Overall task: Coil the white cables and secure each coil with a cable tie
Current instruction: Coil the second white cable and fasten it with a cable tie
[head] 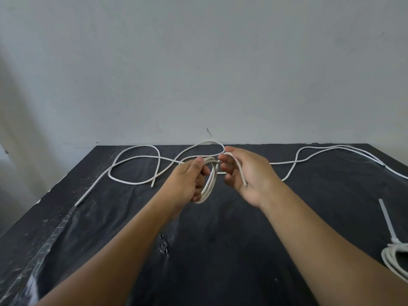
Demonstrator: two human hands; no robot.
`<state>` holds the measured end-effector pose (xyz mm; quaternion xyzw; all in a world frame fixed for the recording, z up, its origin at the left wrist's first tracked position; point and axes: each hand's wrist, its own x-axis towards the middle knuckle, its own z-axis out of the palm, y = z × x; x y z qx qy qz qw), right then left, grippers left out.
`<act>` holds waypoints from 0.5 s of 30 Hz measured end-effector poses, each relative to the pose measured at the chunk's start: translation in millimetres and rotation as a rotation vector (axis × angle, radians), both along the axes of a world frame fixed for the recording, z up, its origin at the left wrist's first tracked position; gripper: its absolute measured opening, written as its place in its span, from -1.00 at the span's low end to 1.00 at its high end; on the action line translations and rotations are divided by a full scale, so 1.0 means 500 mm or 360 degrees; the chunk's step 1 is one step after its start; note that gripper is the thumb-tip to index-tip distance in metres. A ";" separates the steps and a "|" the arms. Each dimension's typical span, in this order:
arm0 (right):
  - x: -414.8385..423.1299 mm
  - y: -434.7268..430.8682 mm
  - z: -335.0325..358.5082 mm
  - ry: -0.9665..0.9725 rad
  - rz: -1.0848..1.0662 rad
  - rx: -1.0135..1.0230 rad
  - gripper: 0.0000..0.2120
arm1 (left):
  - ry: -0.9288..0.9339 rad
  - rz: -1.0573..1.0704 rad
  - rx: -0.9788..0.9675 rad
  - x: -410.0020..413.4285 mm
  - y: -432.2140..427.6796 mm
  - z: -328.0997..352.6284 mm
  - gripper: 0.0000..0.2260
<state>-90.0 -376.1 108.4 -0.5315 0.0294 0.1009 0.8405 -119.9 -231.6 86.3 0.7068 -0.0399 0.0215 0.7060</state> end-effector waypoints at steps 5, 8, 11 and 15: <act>-0.009 0.012 -0.009 -0.0301 -0.0065 -0.0547 -0.82 | 0.0024 0.0005 -0.0066 0.002 -0.014 -0.002 -0.64; -0.011 0.020 -0.013 -0.0405 -0.0160 -0.0662 -0.84 | 0.0003 -0.0013 -0.0078 0.005 -0.023 -0.005 -0.63; -0.016 0.030 -0.016 -0.0406 -0.0151 -0.0576 -0.90 | -0.0005 -0.0054 -0.0118 0.008 -0.033 -0.010 -0.61; -0.030 0.042 -0.037 -0.0493 -0.0048 -0.0544 -0.87 | -0.0004 -0.0028 -0.0230 0.011 -0.034 -0.024 -0.63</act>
